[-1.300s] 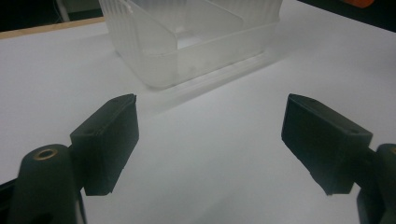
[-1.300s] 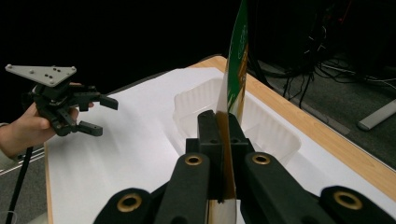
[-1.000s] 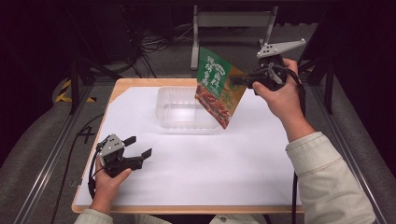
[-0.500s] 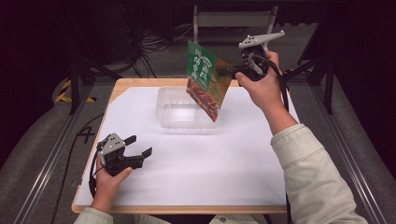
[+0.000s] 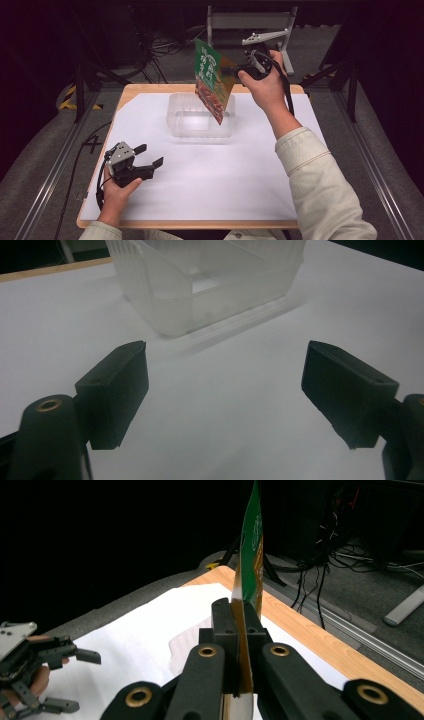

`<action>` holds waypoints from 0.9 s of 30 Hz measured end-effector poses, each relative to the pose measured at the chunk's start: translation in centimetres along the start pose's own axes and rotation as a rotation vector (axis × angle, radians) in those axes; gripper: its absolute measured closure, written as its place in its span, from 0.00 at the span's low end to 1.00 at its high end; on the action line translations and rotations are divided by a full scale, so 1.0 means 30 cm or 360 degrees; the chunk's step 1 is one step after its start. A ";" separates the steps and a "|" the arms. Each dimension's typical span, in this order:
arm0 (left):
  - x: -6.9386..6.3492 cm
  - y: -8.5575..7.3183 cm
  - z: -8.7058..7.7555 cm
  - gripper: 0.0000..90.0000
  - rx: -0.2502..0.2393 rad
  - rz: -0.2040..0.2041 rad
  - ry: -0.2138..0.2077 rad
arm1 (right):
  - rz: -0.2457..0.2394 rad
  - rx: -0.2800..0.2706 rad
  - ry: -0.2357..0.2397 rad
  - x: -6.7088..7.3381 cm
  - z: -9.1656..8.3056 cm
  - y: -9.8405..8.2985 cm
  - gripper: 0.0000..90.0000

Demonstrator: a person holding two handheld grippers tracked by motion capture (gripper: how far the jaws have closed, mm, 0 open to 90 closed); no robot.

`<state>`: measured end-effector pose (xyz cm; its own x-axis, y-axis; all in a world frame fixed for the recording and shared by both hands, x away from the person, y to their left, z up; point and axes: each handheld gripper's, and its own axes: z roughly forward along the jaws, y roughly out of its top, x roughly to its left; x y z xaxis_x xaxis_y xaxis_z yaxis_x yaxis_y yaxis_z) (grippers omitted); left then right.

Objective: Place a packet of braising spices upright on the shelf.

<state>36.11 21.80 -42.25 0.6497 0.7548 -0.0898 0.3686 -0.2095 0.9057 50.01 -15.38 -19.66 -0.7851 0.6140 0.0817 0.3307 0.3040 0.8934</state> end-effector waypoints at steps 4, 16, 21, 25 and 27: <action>0.000 0.000 0.002 0.22 0.0000 0.0006 -0.0005 | 0.0027 -0.0006 0.0009 -0.001 0.029 0.007 1.00; 0.005 0.001 -0.001 0.22 0.0000 0.0000 -0.0006 | 0.0091 -0.0015 0.0033 0.005 0.102 0.009 1.00; 0.006 0.001 -0.002 0.22 -0.0008 0.0000 -0.0004 | 0.0113 -0.0016 0.0045 0.009 0.133 0.002 1.00; 0.008 0.000 -0.003 0.23 -0.0007 0.0001 0.0006 | 0.0114 -0.0012 0.0042 0.010 0.152 -0.006 1.00; 0.010 0.001 -0.005 0.23 -0.0005 0.0001 0.0029 | 0.0114 -0.0024 0.0048 0.009 0.161 -0.014 1.00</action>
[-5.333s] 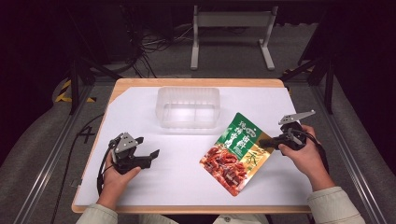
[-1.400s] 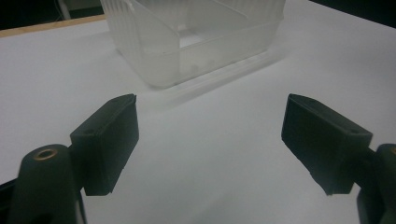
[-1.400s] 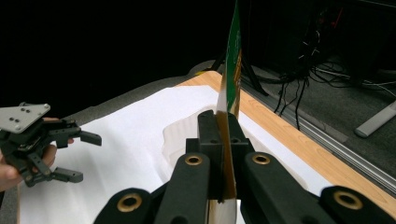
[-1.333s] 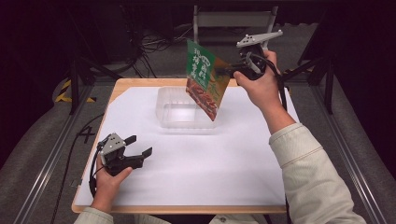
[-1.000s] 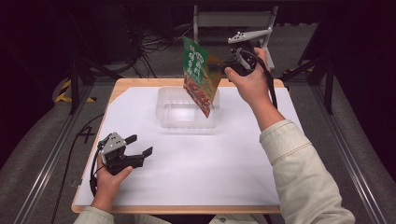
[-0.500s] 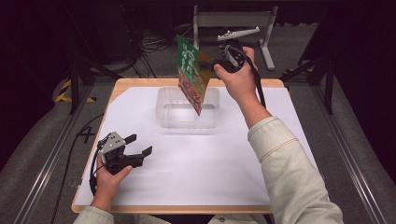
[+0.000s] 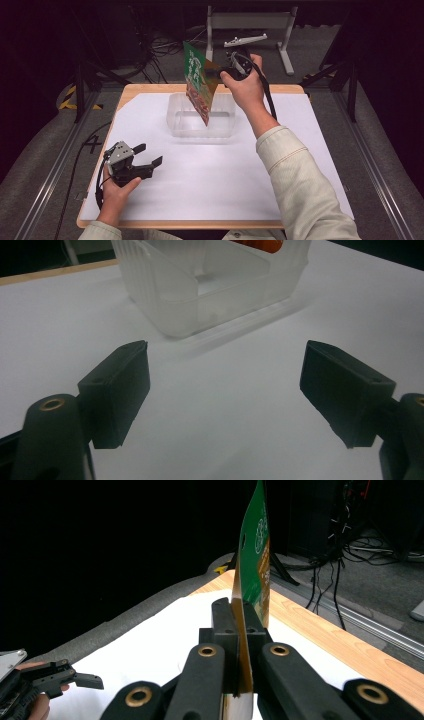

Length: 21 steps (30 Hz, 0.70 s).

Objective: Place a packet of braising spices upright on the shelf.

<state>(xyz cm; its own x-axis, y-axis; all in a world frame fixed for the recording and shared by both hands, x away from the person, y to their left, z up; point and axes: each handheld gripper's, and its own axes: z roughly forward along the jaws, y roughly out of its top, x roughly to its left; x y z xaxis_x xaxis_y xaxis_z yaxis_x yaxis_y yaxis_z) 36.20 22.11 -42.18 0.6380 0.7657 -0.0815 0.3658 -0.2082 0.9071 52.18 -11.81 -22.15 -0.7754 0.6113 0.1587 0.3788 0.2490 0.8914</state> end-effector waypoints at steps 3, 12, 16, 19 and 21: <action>0.004 0.001 -0.004 0.23 -0.0007 -0.0004 0.0004 | 0.0010 0.0001 0.0003 -0.001 0.013 -0.010 1.00; 0.002 0.000 -0.001 0.23 -0.0006 0.0003 -0.0005 | 0.0004 0.0025 -0.0007 -0.011 0.044 -0.037 1.00; 0.001 0.000 -0.001 0.23 -0.0007 0.0003 -0.0007 | 0.0000 0.0039 -0.0012 -0.014 0.054 -0.044 1.00; 0.001 0.000 -0.001 0.23 -0.0004 0.0004 -0.0009 | -0.0005 0.0053 -0.0017 -0.015 0.070 -0.054 1.00; 0.000 0.000 0.000 0.23 -0.0003 0.0004 -0.0011 | -0.0005 0.0065 -0.0017 -0.014 0.080 -0.060 1.00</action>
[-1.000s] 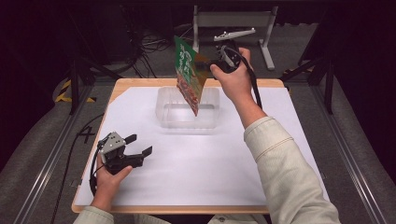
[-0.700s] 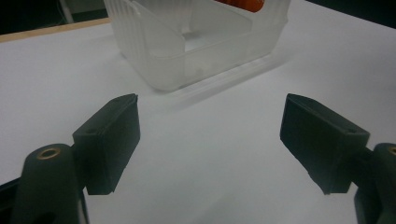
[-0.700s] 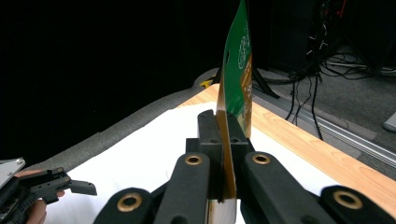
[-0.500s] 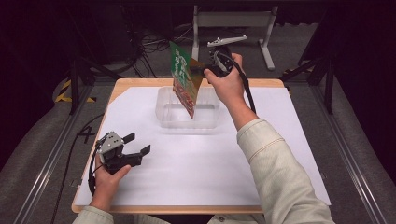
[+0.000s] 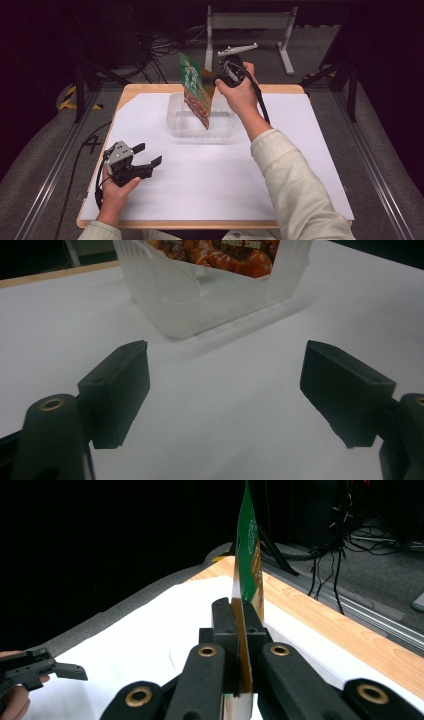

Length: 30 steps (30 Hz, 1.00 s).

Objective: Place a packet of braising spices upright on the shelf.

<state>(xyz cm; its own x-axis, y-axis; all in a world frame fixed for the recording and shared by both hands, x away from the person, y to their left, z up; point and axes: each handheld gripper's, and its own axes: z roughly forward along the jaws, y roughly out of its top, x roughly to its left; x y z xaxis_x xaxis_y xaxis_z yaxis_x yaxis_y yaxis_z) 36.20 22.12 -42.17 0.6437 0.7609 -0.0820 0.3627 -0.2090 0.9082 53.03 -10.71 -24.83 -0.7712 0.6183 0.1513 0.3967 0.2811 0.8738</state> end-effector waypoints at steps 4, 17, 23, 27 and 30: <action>0.000 0.000 -0.001 0.23 0.0000 0.0001 0.0001 | -0.0003 0.0016 -0.0012 0.002 0.014 -0.006 1.00; -0.001 0.000 0.001 0.23 0.0003 0.0006 -0.0003 | 0.0003 0.0069 -0.0041 -0.002 0.057 -0.030 1.00; 0.000 0.000 0.002 0.23 0.0001 0.0008 -0.0006 | 0.0002 0.0083 -0.0046 0.001 0.067 -0.032 1.00; 0.000 0.000 0.002 0.22 0.0001 0.0008 -0.0007 | 0.0006 0.0093 -0.0057 0.001 0.074 -0.035 1.00; 0.000 0.000 0.002 0.22 0.0003 0.0007 -0.0007 | 0.0010 0.0095 -0.0066 0.001 0.077 -0.036 1.00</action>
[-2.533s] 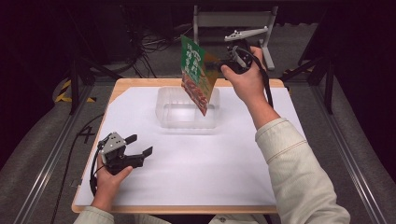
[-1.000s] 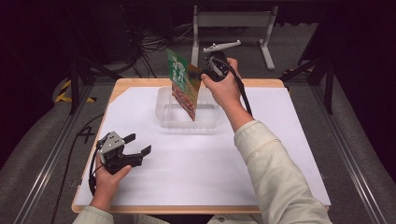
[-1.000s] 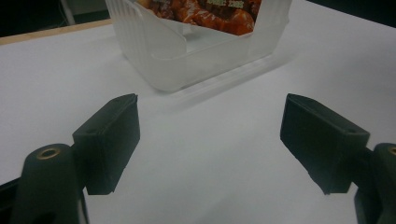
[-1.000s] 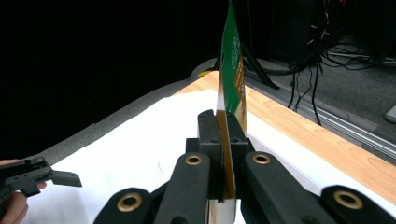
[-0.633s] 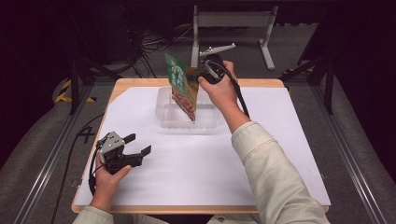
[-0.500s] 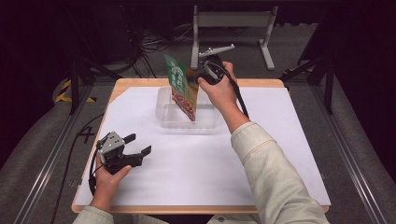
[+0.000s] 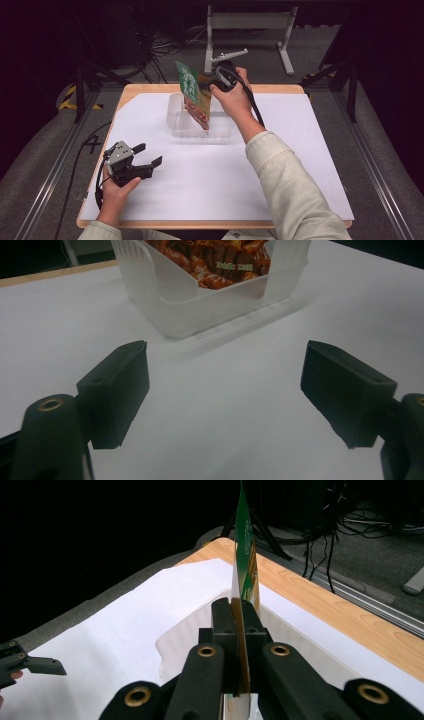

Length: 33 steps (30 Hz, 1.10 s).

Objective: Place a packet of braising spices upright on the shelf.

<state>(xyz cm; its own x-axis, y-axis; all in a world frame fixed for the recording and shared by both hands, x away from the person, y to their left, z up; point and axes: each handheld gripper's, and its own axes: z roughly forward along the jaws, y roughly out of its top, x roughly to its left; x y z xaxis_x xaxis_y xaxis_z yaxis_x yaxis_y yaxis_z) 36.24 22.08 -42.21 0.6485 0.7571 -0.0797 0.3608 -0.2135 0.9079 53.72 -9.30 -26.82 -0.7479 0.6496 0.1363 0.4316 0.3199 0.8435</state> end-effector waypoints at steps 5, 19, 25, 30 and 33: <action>0.000 0.000 0.000 0.22 0.0000 -0.0001 -0.0001 | 0.0005 0.0011 -0.0009 -0.001 0.007 -0.003 1.00; -0.002 0.000 0.003 0.22 0.0010 0.0002 0.0003 | 0.0044 -0.0020 0.0002 -0.014 0.001 -0.013 0.85; -0.001 0.000 0.003 0.22 0.0011 0.0003 0.0003 | -0.0008 -0.0139 0.0001 -0.012 -0.004 -0.016 0.61; -0.003 0.000 0.006 0.23 0.0010 0.0005 0.0003 | -0.0019 -0.0221 0.0012 -0.009 -0.027 -0.014 0.57; -0.003 0.000 0.007 0.22 0.0009 0.0006 0.0000 | -0.0030 -0.0275 0.0033 0.003 -0.051 -0.010 0.55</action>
<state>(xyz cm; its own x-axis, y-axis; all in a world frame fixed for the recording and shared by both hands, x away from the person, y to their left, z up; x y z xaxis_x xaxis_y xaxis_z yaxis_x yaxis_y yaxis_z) 36.33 21.87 -42.28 0.6499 0.7562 -0.0761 0.3621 -0.2201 0.9058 52.76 -10.40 -26.25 -0.7663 0.6295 0.1287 0.3254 0.2074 0.9226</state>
